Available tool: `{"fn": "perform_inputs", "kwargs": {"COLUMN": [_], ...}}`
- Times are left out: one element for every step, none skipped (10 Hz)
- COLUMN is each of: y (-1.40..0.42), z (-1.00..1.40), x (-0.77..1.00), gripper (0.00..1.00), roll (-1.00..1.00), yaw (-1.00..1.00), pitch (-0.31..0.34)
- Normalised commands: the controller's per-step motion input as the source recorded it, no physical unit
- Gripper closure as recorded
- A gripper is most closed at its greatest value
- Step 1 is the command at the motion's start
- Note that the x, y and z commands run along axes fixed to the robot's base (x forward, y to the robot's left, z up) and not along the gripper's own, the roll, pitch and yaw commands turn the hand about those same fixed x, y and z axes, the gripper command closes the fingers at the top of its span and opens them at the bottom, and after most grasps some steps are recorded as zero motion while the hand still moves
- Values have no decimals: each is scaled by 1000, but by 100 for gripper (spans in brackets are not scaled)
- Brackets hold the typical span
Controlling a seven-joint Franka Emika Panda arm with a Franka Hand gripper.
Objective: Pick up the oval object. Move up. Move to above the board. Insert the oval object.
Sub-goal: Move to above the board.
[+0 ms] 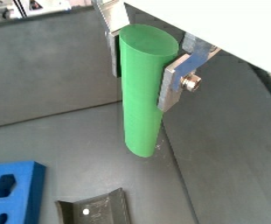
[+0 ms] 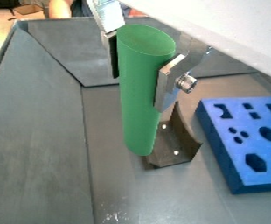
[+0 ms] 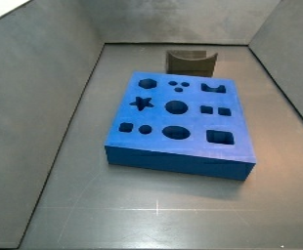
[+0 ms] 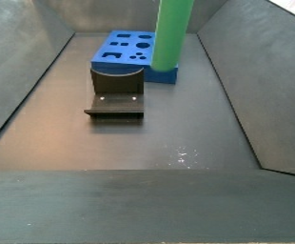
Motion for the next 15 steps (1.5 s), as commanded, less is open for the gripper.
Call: {"fn": "perform_inputs", "kwargs": {"y": [12,6,-1000,-1000,-1000,-1000,-1000,-1000,-1000,-1000,-1000,-1000,-1000,-1000,-1000], "z": [440,341,7,-10,-3,-2,-4,-1,3,5,7,9,12,14,16], "x": [-2,-4,6,10,1,-1,0,0,-1,-2,-1,-1,1,6,18], "gripper": [100,100,100,100,100,100,100,100,100,100,100,100,100,100,100], "roll": [46,51,177,184,208,191,203,204,143,82,52,30,14,-5,-6], "yaw": [-1,5,-1000,-1000,-1000,-1000,-1000,-1000,-748,-510,-316,-169,-61,-26,5], "pitch": [109,110,279,270,251,226,216,211,153,111,78,59,49,50,55]}}
